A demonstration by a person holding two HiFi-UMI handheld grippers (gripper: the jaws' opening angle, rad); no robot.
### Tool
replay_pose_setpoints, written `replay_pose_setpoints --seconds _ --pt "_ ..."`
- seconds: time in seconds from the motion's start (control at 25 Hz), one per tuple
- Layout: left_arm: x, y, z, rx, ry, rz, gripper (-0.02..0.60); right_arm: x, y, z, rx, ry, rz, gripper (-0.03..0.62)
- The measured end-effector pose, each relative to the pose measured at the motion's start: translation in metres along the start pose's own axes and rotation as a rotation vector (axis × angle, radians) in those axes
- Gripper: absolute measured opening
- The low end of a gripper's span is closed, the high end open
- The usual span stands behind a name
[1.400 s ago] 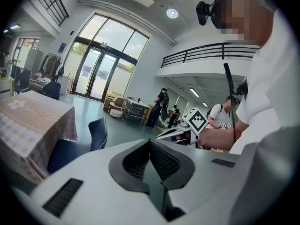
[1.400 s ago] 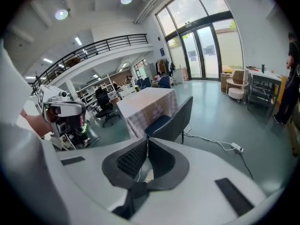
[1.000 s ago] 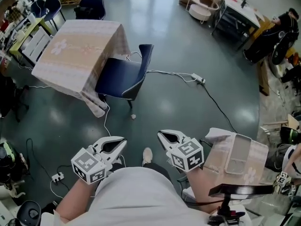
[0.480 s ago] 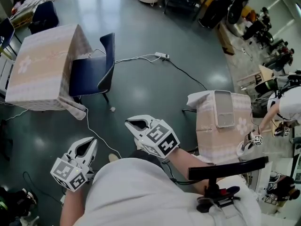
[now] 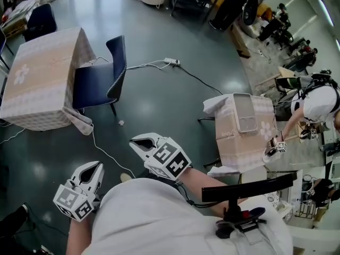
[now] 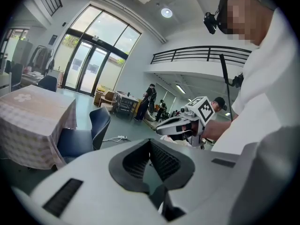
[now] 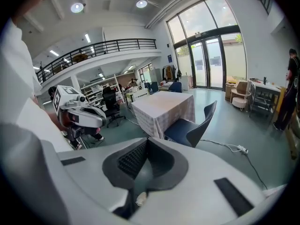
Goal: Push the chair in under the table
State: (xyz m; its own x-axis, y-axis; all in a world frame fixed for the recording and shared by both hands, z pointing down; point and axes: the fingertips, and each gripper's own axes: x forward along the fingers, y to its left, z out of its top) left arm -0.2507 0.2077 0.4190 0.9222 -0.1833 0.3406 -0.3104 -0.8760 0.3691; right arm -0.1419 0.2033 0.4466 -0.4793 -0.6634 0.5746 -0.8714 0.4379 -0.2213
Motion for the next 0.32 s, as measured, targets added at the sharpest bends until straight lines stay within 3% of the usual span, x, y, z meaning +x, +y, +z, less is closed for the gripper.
replay_pose_setpoints --seconds 0.32 --pt "-0.013 0.016 0.006 -0.025 -0.023 -0.005 0.011 0.013 0.001 0.024 -0.039 0.011 -0.019 0.012"
